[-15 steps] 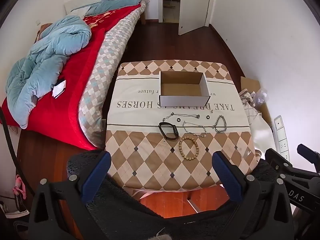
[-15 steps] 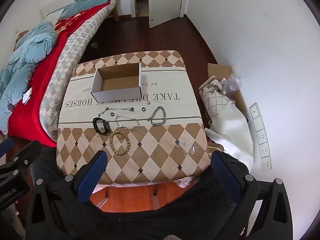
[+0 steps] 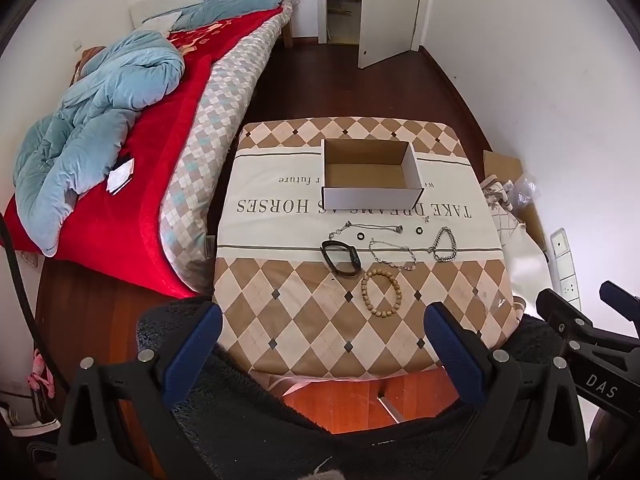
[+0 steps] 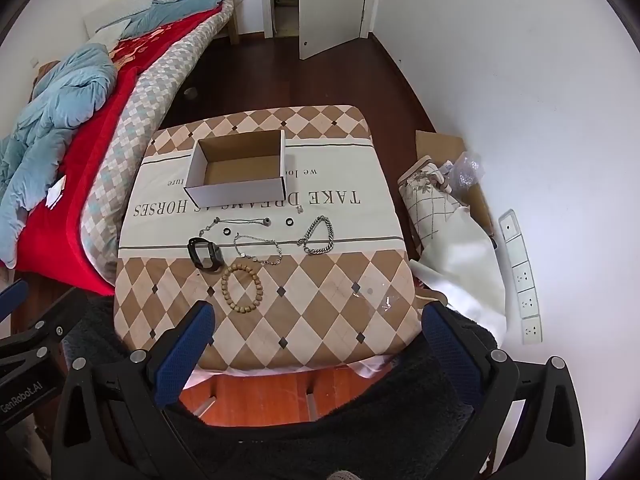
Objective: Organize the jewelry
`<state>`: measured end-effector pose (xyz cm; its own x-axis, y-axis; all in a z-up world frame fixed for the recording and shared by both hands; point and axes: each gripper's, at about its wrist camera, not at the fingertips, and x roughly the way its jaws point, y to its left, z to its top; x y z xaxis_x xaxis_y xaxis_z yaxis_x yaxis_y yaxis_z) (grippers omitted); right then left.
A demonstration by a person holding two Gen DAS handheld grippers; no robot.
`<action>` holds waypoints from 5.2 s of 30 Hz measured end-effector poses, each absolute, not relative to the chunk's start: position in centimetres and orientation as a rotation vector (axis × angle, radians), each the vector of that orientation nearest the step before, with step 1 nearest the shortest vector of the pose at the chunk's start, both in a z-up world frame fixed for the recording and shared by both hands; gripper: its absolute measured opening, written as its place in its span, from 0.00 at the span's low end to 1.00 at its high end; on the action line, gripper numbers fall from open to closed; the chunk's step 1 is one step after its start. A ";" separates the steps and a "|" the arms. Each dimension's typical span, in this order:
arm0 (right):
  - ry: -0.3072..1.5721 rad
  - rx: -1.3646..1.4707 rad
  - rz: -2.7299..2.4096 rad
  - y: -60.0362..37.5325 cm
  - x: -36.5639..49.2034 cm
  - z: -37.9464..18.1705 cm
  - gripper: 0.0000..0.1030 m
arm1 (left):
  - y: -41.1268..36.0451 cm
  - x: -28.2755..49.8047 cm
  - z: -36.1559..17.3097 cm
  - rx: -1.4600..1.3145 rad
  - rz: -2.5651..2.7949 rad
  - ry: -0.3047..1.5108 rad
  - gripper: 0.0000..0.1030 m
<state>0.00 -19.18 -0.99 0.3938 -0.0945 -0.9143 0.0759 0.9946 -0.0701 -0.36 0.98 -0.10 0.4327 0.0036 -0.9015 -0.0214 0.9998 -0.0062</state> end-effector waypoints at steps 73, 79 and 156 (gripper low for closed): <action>1.119 -0.030 -0.122 -19.8 0.4 1.2 1.00 | 0.2 -0.2 0.8 -0.006 0.003 1.102 1.00; 1.116 -0.029 -0.124 -19.8 0.4 1.1 1.00 | 0.1 -0.1 0.8 -0.008 0.004 1.102 1.00; 1.300 0.135 -0.130 -24.0 15.0 -27.3 0.07 | 0.2 9.7 -20.2 0.020 -0.115 1.303 0.06</action>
